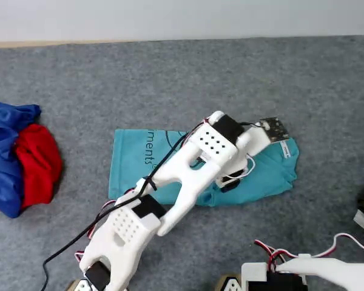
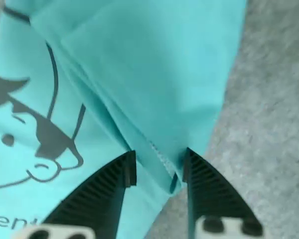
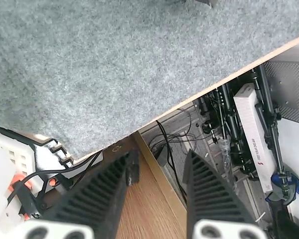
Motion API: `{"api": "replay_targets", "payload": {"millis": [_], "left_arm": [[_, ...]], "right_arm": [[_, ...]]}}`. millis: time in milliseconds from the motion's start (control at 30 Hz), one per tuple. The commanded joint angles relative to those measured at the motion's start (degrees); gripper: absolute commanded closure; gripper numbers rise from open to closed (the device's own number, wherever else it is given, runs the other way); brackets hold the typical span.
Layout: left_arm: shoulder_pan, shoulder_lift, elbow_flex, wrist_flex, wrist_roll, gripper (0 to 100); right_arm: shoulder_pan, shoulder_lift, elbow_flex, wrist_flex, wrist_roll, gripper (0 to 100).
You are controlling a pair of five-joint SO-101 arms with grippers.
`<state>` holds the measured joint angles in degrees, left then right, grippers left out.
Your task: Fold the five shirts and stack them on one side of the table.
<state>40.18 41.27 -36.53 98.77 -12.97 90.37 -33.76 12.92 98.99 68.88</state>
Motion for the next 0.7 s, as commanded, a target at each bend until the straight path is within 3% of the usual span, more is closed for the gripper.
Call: {"api": "replay_targets", "payload": {"millis": [0,267,667], "left_arm": [[-2.73,1.14,0.48,0.97,0.09,84],[-5.54,6.95,-4.18,0.88,0.18,84],[-2.11,-4.40,-11.12,1.67,0.35,84]], "right_arm": [[-0.13,-0.57,-2.11,-0.31,0.62,85.0],[-0.48,-0.57,-2.11,-1.89,0.62,85.0],[-3.30,-1.01,-2.11,-1.98,0.53,85.0]]}}
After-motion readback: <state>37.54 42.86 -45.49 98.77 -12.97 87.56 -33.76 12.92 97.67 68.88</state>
